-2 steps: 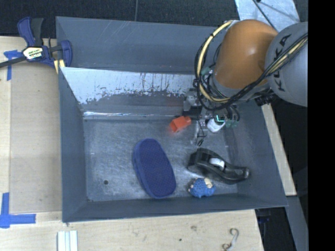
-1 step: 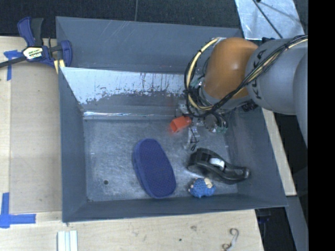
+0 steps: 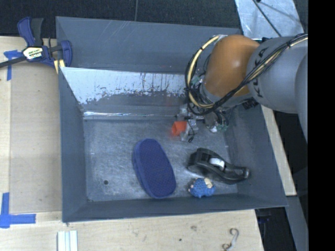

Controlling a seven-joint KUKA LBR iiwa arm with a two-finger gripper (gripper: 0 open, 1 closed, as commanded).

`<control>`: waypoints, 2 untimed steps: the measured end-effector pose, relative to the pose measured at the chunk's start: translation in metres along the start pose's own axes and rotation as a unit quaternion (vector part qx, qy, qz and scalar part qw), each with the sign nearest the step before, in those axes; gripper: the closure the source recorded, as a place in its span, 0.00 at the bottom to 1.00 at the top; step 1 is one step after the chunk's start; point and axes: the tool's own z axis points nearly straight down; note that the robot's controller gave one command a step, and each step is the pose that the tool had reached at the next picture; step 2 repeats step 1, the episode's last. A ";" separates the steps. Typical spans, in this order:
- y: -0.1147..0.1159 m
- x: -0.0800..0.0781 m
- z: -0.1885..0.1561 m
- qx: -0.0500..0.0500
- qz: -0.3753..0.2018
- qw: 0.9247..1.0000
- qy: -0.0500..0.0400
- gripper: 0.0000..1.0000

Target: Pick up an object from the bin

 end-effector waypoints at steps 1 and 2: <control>0.003 0.006 -0.131 0.000 -0.002 1.000 -0.003 1.00; 0.003 0.006 -0.131 0.000 -0.002 1.000 -0.003 1.00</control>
Offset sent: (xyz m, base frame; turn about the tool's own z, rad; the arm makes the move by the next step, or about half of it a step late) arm -0.0094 0.0043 0.1251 -0.0070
